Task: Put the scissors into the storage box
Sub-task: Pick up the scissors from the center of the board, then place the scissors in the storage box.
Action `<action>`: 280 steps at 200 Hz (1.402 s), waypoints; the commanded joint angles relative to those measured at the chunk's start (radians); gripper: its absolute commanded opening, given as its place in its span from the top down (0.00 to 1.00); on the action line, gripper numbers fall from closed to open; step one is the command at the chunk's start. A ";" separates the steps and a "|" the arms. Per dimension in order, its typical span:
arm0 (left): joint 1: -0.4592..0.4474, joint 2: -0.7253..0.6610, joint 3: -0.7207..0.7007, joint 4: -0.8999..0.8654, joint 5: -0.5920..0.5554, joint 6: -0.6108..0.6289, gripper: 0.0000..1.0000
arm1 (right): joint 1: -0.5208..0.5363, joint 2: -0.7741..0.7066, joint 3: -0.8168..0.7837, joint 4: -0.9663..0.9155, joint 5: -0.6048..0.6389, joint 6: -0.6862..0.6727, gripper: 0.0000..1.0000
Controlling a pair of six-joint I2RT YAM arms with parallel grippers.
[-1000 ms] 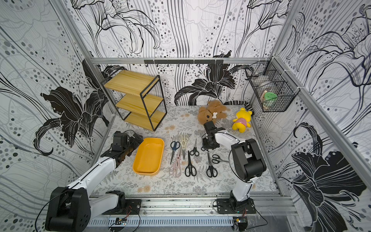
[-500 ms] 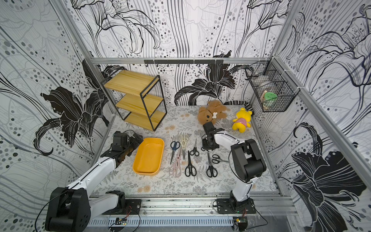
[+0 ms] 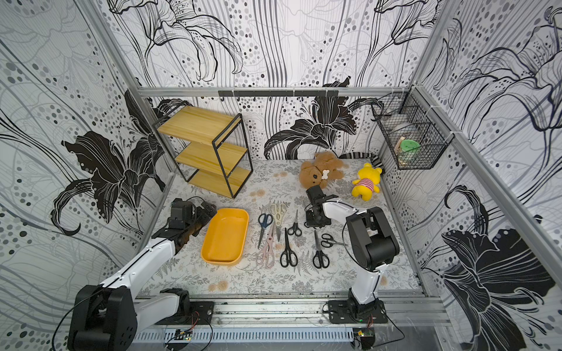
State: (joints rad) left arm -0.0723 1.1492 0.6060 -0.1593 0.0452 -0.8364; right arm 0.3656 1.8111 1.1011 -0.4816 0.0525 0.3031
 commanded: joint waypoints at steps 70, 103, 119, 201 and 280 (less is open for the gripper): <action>-0.006 -0.016 0.003 0.006 -0.002 0.006 0.02 | 0.004 -0.022 0.062 -0.030 0.020 0.030 1.00; -0.006 -0.016 0.000 0.019 -0.006 -0.008 0.02 | 0.021 -0.113 0.096 -0.043 -0.020 0.042 1.00; -0.006 -0.017 -0.010 0.036 0.001 -0.028 0.02 | 0.073 -0.138 0.127 -0.054 -0.018 0.048 1.00; 0.004 -0.060 -0.009 -0.022 -0.076 -0.001 0.02 | 0.488 -0.051 0.329 -0.011 -0.048 0.174 1.00; 0.168 -0.122 -0.043 -0.094 -0.085 0.033 0.03 | 0.686 0.128 0.476 0.046 -0.073 0.297 1.00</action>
State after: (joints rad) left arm 0.0540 1.0473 0.5800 -0.2264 -0.0257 -0.8360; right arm 1.0260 1.8843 1.5326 -0.4625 -0.0154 0.5289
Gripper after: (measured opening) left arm 0.974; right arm 0.079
